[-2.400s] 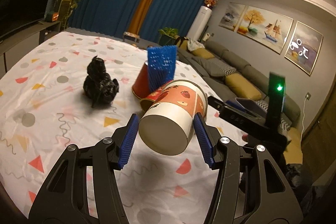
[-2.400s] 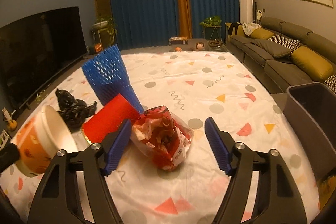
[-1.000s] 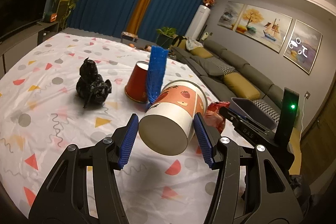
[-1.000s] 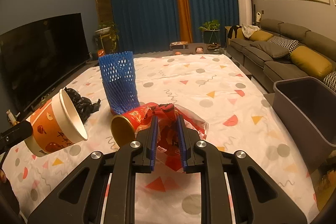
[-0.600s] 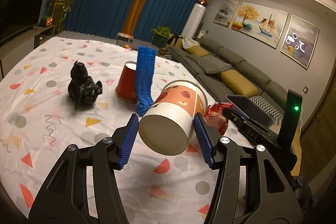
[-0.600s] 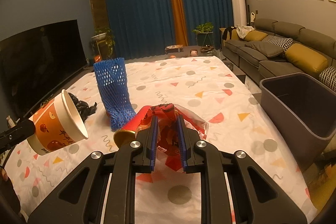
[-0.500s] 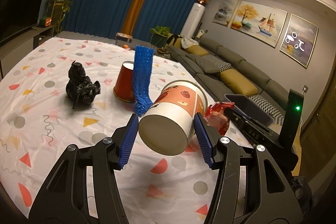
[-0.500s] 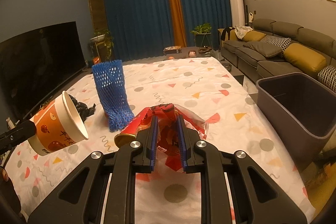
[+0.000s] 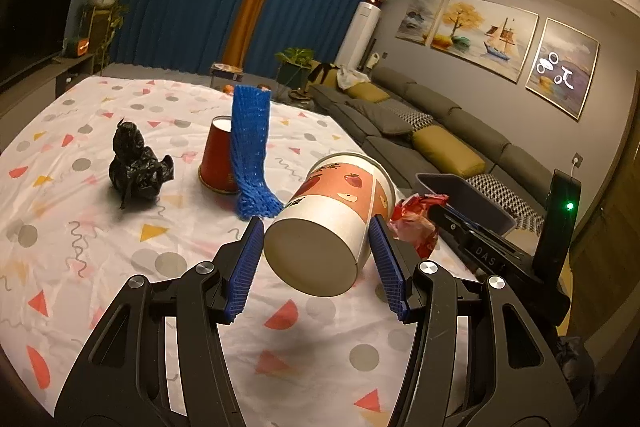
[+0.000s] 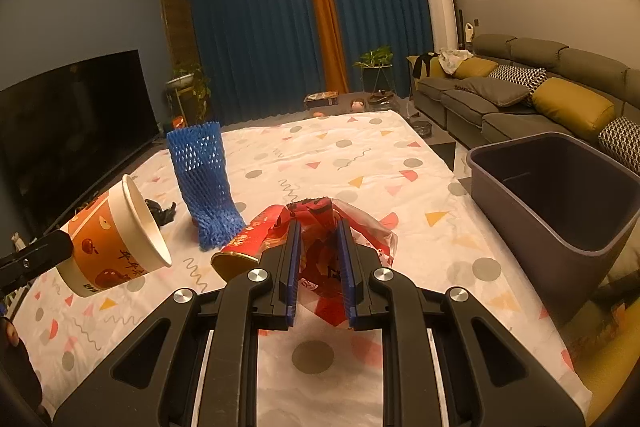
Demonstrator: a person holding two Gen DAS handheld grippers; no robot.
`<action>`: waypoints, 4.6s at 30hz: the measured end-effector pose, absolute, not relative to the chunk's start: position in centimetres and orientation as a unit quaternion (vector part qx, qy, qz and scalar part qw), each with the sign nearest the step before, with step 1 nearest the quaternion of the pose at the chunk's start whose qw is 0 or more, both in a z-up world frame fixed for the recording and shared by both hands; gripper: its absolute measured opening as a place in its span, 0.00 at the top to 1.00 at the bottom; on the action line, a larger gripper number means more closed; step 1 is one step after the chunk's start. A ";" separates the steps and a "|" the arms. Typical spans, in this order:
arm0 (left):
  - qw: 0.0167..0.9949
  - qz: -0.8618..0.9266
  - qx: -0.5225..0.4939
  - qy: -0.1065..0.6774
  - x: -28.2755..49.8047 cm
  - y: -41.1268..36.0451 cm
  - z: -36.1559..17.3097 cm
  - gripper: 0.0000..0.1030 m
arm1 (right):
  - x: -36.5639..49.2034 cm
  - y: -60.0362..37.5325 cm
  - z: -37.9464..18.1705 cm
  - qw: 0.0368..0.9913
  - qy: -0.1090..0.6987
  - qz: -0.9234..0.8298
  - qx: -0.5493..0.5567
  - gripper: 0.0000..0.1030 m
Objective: Collect trash
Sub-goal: 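Carry the held cup and red wrapper over the grey bin, then open the right tool to drop the red wrapper while the left tool releases the paper cup, then move both open tools back over the red cups and blue foam net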
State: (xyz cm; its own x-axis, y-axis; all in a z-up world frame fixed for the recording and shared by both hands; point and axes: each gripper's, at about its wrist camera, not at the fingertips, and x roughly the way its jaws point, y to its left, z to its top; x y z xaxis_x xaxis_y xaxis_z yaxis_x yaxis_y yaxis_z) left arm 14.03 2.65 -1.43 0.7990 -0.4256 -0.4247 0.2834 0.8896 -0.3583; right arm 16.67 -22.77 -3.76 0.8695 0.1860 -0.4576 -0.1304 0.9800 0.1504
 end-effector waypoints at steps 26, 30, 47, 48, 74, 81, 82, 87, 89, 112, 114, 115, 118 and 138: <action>0.929 -0.254 -0.112 0.245 17.1 -5.1 0.4 0.48 | 15.2 -28.8 -0.6 0.978 0.197 0.035 0.058 0.81; 0.925 -0.273 -0.107 0.240 17.8 -7.3 1.1 0.48 | 15.1 -30.7 0.3 0.981 0.182 0.018 0.057 0.81; 0.904 -0.343 -0.097 0.234 23.4 -20.6 3.7 0.48 | 15.9 -41.4 1.4 0.981 0.150 -0.092 0.079 0.81; 0.903 -0.344 -0.098 0.236 23.8 -21.1 3.7 0.48 | 16.0 -41.8 1.3 0.980 0.151 -0.096 0.082 0.81; 0.878 -0.355 -0.104 0.304 29.8 -29.2 -0.8 0.48 | 18.7 -44.7 -0.8 0.973 0.185 -0.105 0.095 0.79; 0.869 -0.361 -0.112 0.319 30.1 -30.2 -1.8 0.48 | 18.5 -44.3 -1.0 0.971 0.190 -0.108 0.097 0.76; 0.867 -0.363 -0.112 0.323 30.1 -30.4 -2.0 0.48 | 18.5 -44.4 -1.0 0.971 0.190 -0.108 0.098 0.75; 0.855 -0.376 -0.120 0.336 30.2 -31.0 -2.7 0.48 | 18.2 -44.2 -1.1 0.970 0.192 -0.111 0.103 0.58; 0.852 -0.378 -0.119 0.342 30.2 -31.2 -3.1 0.47 | 17.9 -44.3 -1.2 0.970 0.189 -0.114 0.105 0.55; 0.933 -0.198 -0.101 0.282 21.6 -16.4 -2.0 0.06 | 11.6 -36.4 -0.5 0.979 0.173 -0.083 0.075 0.36; 0.939 -0.180 -0.101 0.277 20.8 -14.5 -2.1 0.06 | 11.5 -34.5 -0.9 0.980 0.178 -0.064 0.067 0.36; 0.942 -0.168 -0.100 0.274 20.3 -13.5 -2.1 0.06 | 11.7 -33.2 -1.2 0.980 0.183 -0.051 0.061 0.36; 0.951 -0.122 -0.098 0.268 19.1 -9.6 -2.2 0.06 | 12.3 -30.5 -1.8 0.979 0.198 -0.024 0.048 0.36; 0.961 -0.003 -0.144 0.234 15.5 3.6 -1.8 0.06 | 15.2 -16.8 -5.6 0.960 0.270 0.063 -0.043 0.36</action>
State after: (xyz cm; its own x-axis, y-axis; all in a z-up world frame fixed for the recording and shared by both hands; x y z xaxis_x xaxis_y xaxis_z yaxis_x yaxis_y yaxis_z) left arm 15.49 3.59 -1.84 0.8903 -0.0724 -0.4496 -0.0623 0.9586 -0.2778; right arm 15.20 -16.76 -5.57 0.8463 0.0968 -0.5238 -0.1437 0.9884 -0.0496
